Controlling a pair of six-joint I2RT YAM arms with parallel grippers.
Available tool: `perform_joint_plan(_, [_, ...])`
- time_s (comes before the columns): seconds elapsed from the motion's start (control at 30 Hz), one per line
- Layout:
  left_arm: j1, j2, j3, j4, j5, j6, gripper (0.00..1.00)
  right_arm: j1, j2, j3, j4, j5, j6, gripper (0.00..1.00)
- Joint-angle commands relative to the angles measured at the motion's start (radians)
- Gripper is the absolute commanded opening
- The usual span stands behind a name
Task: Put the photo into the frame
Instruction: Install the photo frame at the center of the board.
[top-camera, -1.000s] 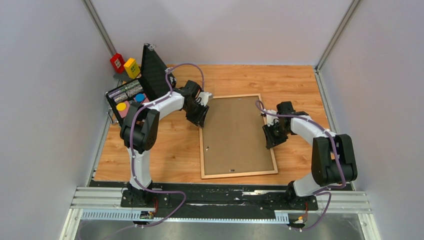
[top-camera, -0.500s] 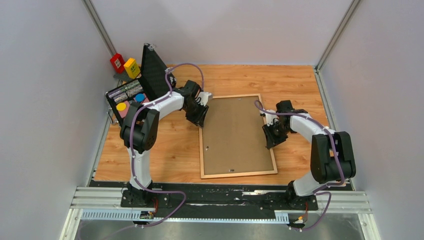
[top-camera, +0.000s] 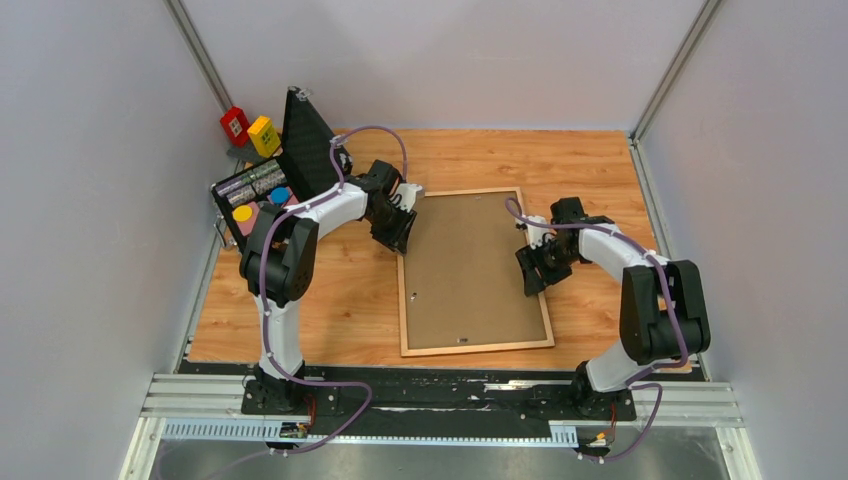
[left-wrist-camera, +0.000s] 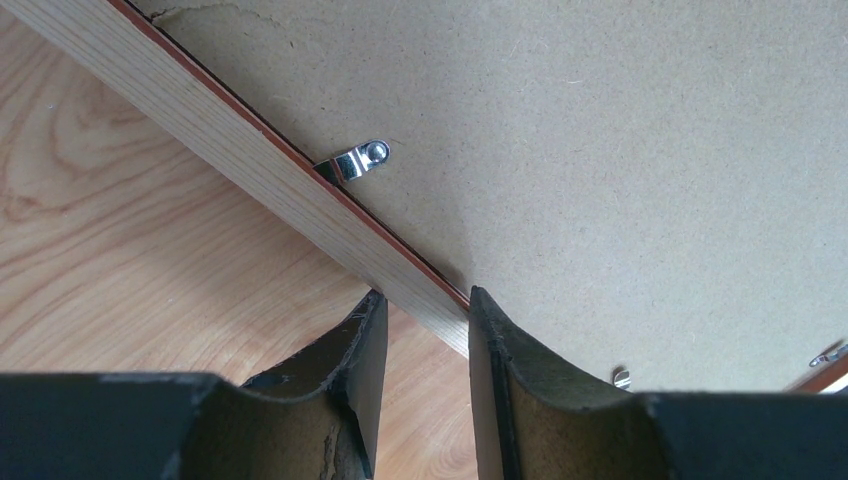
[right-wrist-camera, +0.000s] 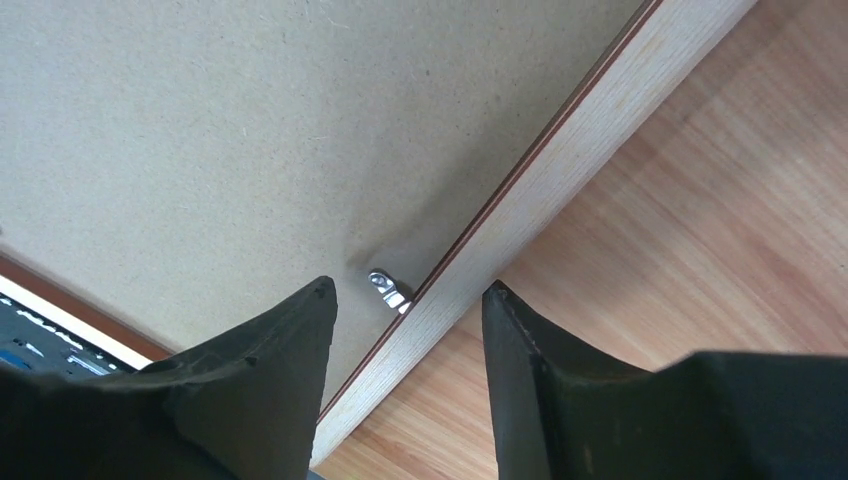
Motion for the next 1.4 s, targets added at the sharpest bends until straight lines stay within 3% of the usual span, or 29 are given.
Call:
perform_joint_plan(0.0, [-0.003,0.008,-0.019,0.022,-0.027,0.032,0.4,0.005,-0.039,0.03,0.045,-0.042,-0.027,0.54])
perform_joint_plan(0.33, [-0.001,0.003,-0.019,0.02,-0.03,0.032,0.4,0.004,-0.046,0.009,0.038,-0.027,-0.053,0.54])
perform_joint_plan(0.6, [0.007,-0.002,-0.019,0.017,-0.017,0.035,0.4,0.005,-0.014,0.048,0.113,0.003,0.104,0.56])
perform_joint_plan(0.97, [0.007,-0.003,-0.011,0.008,0.023,0.048,0.39,-0.02,0.18,0.283,0.239,0.172,0.271,0.59])
perform_joint_plan(1.2, [0.007,0.017,0.003,-0.003,0.061,0.059,0.34,-0.023,0.353,0.465,0.245,0.174,0.278,0.63])
perform_joint_plan(1.37, [0.007,0.012,0.001,-0.002,0.071,0.062,0.32,-0.023,0.39,0.495,0.247,0.132,0.299,0.62])
